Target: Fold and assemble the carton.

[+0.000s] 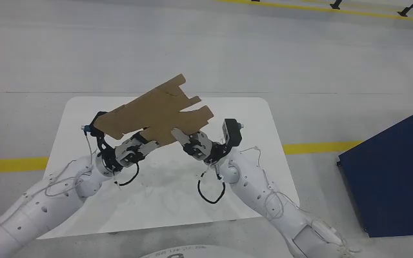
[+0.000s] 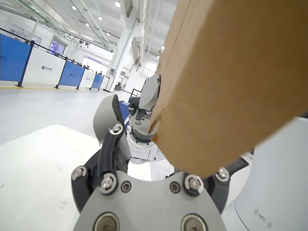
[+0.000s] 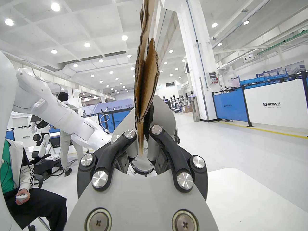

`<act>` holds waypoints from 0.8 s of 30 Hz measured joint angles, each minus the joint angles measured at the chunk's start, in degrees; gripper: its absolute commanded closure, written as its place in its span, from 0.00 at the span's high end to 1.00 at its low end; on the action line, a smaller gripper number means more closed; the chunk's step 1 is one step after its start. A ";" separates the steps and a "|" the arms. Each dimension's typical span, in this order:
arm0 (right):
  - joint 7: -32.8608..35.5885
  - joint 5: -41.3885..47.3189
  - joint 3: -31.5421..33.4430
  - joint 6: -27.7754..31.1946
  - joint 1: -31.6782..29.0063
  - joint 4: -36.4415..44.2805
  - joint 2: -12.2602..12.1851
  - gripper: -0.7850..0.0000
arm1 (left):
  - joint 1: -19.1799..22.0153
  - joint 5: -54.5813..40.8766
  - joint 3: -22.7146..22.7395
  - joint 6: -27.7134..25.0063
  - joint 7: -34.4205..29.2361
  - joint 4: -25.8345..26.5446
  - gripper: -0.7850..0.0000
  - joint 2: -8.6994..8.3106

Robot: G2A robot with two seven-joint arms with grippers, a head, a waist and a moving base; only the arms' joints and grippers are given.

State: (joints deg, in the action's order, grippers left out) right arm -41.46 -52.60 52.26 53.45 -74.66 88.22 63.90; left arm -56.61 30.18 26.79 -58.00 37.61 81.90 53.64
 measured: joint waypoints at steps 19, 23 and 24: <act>4.90 4.81 0.40 1.87 0.79 -1.63 1.71 1.00 | -1.04 4.03 3.47 0.00 2.20 -2.15 0.00 0.98; 5.31 5.38 1.01 2.56 0.50 -1.65 1.93 1.00 | -1.72 6.22 4.85 0.00 2.83 -2.26 0.00 0.94; 5.43 5.52 1.12 2.66 0.43 -1.68 1.99 1.00 | -1.88 6.76 5.29 0.00 3.09 -2.38 0.00 0.94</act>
State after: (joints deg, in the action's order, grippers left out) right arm -36.02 -47.08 53.38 56.12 -74.22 86.55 65.88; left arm -58.49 36.94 32.08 -58.00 40.70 79.52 54.57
